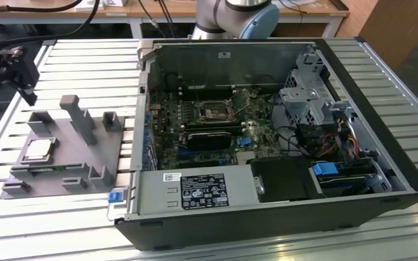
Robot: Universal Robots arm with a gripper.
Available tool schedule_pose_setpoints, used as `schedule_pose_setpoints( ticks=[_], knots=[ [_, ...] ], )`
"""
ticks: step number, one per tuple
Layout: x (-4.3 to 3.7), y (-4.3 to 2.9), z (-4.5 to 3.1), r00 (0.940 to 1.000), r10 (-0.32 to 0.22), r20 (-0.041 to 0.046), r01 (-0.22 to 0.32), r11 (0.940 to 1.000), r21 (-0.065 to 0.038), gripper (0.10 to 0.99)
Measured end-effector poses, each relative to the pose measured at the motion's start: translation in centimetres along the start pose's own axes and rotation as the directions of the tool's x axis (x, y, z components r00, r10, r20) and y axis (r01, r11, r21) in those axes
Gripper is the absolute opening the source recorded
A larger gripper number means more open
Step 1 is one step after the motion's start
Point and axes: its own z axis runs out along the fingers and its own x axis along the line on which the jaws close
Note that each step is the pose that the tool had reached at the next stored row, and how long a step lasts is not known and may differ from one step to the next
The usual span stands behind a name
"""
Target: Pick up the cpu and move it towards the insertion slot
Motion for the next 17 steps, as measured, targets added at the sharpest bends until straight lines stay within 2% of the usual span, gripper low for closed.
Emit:
schedule_pose_setpoints(
  ticks=[17],
  knots=[
    [0.02,-0.05,1.14,1.0,-0.004,-0.0001,0.004,1.0,0.0,0.722]
  ],
)
